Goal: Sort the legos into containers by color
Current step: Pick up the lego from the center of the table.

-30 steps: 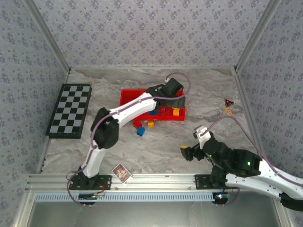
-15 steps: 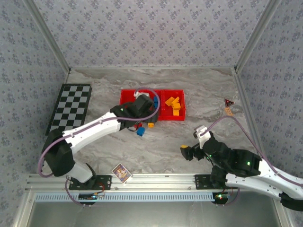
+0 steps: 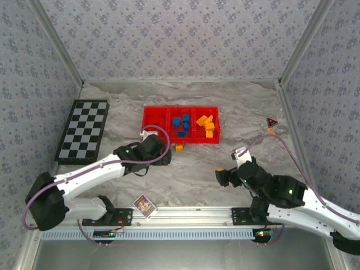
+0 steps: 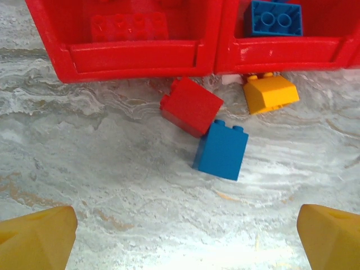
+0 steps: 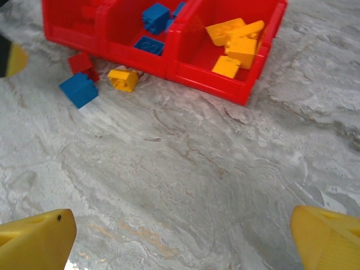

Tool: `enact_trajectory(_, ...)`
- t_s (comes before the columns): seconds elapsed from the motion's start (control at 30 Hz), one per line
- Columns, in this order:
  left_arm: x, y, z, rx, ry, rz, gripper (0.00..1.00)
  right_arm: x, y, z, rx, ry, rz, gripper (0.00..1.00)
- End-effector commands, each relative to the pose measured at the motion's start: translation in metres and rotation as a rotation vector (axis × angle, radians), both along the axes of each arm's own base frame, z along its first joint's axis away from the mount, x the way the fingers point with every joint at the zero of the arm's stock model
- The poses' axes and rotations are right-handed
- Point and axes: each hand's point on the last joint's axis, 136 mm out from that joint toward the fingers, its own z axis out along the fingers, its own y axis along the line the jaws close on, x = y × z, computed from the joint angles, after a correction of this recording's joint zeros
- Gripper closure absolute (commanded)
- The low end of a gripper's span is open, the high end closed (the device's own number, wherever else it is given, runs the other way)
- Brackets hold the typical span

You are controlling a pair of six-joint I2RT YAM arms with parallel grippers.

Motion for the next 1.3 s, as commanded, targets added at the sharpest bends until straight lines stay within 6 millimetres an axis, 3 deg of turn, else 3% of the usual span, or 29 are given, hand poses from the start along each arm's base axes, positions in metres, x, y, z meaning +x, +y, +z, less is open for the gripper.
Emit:
enact_trajectory(0.0, -0.009, -0.011, 0.001, -0.034, 0.012, -0.09, 0.0, 0.001, -0.002, -0.004, 0.098, 0.099, -0.087, 0.01)
enact_trajectory(0.23, -0.015, -0.019, -0.018, 0.024, 0.067, -0.187, 0.01, 0.014, 0.013, -0.039, 0.195, 0.302, -0.181, 0.0)
enact_trajectory(0.53, 0.004, -0.036, -0.051, 0.144, 0.128, -0.214, 0.1, 0.025, 0.008, -0.034, 0.218, 0.321, -0.194, 0.01)
enact_trajectory(0.67, 0.014, -0.045, -0.067, 0.187, 0.157, -0.214, 0.15, 0.021, 0.02, -0.039, 0.263, 0.381, -0.14, 0.0)
enact_trajectory(0.97, 0.037, -0.056, -0.081, 0.174, 0.199, -0.187, 0.24, 0.018, 0.043, -0.052, 0.23, 0.466, -0.015, 0.0)
enact_trajectory(1.27, 0.04, -0.053, -0.096, 0.142, 0.256, -0.127, 0.47, 0.023, 0.045, -0.053, 0.213, 0.46, -0.017, 0.0)
